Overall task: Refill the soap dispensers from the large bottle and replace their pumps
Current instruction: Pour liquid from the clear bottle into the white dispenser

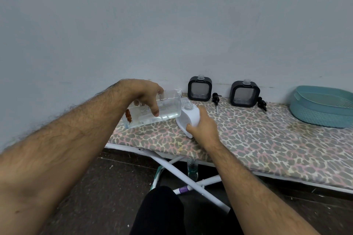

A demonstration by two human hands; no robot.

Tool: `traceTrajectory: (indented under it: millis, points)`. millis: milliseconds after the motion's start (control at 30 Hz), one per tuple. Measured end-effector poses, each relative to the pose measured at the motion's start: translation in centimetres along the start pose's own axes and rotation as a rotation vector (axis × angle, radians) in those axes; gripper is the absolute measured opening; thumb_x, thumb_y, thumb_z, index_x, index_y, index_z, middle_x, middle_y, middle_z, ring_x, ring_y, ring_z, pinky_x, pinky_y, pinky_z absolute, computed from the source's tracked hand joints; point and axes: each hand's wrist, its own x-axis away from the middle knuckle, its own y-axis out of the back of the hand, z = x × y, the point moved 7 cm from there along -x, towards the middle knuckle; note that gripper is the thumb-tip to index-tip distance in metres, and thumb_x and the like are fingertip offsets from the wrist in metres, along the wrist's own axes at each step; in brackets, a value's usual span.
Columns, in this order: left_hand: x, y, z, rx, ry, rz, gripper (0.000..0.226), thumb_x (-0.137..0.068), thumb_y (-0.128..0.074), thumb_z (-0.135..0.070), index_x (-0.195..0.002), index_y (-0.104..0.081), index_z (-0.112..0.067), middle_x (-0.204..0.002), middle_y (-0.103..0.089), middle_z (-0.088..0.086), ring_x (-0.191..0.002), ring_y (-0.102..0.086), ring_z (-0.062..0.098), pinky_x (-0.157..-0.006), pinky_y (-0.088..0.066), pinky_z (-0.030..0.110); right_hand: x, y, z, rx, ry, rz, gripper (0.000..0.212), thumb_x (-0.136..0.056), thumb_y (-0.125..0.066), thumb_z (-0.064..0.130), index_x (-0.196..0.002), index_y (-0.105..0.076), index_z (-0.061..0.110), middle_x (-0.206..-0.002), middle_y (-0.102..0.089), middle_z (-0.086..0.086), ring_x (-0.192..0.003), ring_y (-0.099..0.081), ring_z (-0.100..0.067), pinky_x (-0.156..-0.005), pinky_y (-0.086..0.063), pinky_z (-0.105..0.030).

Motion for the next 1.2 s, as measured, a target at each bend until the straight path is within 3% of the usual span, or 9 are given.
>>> traceTrajectory:
  millis: [433,633,1000,1200]
  points:
    - [0.06,0.07,0.01,0.008,0.012,0.000,0.075,-0.062,-0.091,-0.039,-0.126,-0.051,-0.032,-0.099,-0.063,0.000,-0.086,-0.066,0.022,-0.057,-0.052,0.029,-0.17,-0.04,-0.17,0.005,-0.004,0.000,0.071,-0.077,-0.076,0.030,-0.136,-0.037,0.026,-0.123,-0.063,-0.005,-0.100,-0.064,-0.026,-0.073,-0.061,-0.045]
    - [0.12,0.08,-0.04,0.004,0.000,-0.004,0.075,-0.062,-0.090,-0.040,-0.126,-0.051,-0.032,-0.099,-0.065,0.003,-0.086,-0.067,0.022,-0.061,-0.055,0.031,-0.40,-0.21,-0.42,0.008,0.001,-0.003,0.067,-0.077,-0.075,0.032,-0.134,-0.039,0.024,-0.118,-0.064,-0.005,-0.087,-0.055,-0.018,-0.066,-0.051,-0.032]
    - [-0.04,0.08,-0.01,-0.002,-0.003,-0.001,0.078,-0.063,-0.090,-0.039,-0.129,-0.050,-0.030,-0.100,-0.065,0.002,-0.087,-0.067,0.022,-0.070,-0.059,0.034,-0.33,-0.27,-0.49,0.012,-0.014,-0.002,0.070,-0.077,-0.076,0.031,-0.136,-0.038,0.026,-0.121,-0.063,-0.005,-0.096,-0.064,-0.025,-0.075,-0.060,-0.042]
    - [0.00,0.14,-0.06,0.004,-0.003,0.002,0.075,-0.064,-0.090,-0.037,-0.127,-0.051,-0.030,-0.098,-0.065,0.001,-0.083,-0.066,0.019,-0.060,-0.055,0.029,-0.41,-0.25,-0.38,0.012,-0.009,-0.006,0.070,-0.078,-0.075,0.032,-0.137,-0.038,0.025,-0.121,-0.063,-0.005,-0.095,-0.062,-0.023,-0.074,-0.059,-0.039]
